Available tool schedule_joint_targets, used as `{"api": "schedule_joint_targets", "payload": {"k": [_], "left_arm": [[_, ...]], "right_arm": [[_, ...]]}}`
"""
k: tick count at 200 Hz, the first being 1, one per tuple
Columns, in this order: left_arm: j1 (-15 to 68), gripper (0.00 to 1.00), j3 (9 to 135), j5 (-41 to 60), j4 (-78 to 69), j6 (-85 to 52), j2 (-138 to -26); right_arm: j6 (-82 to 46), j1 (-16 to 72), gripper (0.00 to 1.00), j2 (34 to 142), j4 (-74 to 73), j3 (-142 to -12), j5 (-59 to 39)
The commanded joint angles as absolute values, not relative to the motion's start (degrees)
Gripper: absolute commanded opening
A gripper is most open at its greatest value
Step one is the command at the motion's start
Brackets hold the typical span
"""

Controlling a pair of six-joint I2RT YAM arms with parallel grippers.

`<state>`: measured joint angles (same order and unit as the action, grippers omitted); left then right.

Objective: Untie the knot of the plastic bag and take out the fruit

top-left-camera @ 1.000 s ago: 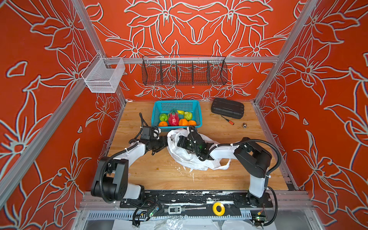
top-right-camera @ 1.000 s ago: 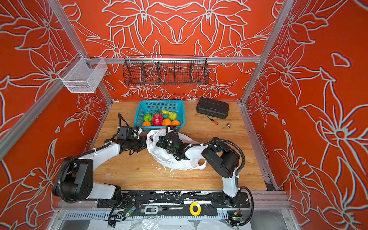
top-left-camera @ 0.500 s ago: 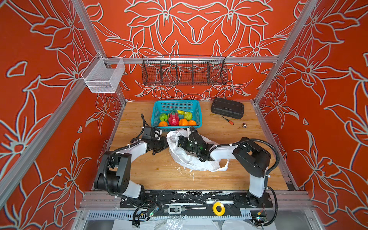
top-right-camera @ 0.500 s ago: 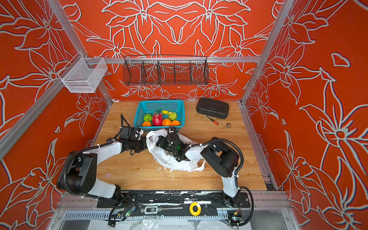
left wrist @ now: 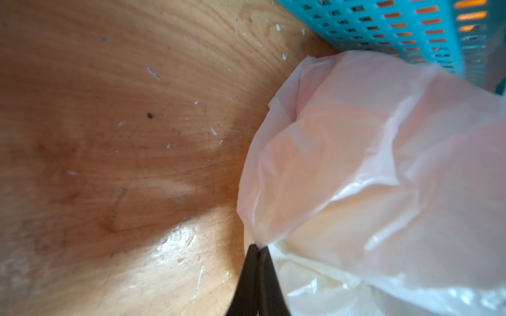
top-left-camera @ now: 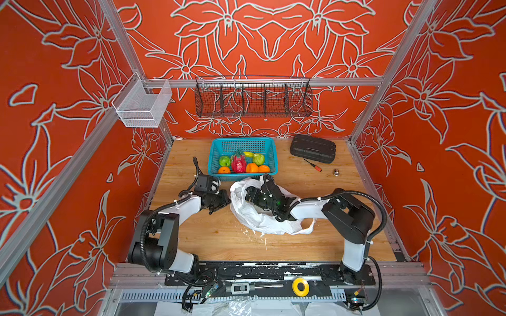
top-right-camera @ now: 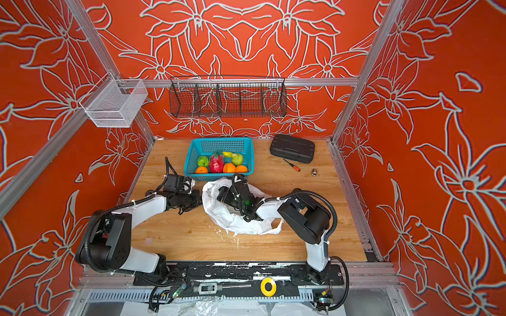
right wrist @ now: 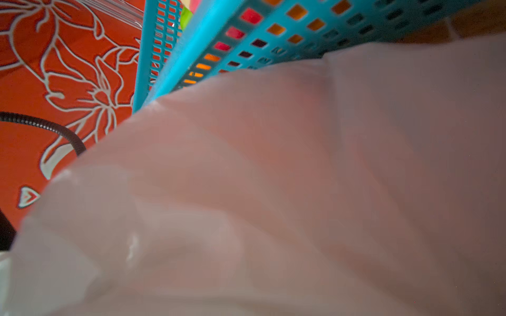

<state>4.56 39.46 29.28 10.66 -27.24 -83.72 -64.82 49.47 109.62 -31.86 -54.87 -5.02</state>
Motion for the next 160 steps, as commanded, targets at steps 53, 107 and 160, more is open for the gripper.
{"api": "schedule_joint_targets", "payload": {"k": [53, 107, 160], "left_arm": [[4.57, 0.0, 39.44, 30.11, 12.39, -25.52, -83.17], [4.48, 0.0, 38.67, 22.52, 16.04, -24.01, -80.38], [3.96, 0.0, 39.1, 17.36, 18.11, -24.58, -79.11]], "right_arm": [[-69.32, 49.13, 0.82, 118.16, -32.12, -60.03, -5.17], [-70.23, 48.76, 0.71, 115.05, -35.09, -56.06, -4.77], [-68.83, 47.7, 0.64, 108.73, -36.16, -50.28, -4.45]]}}
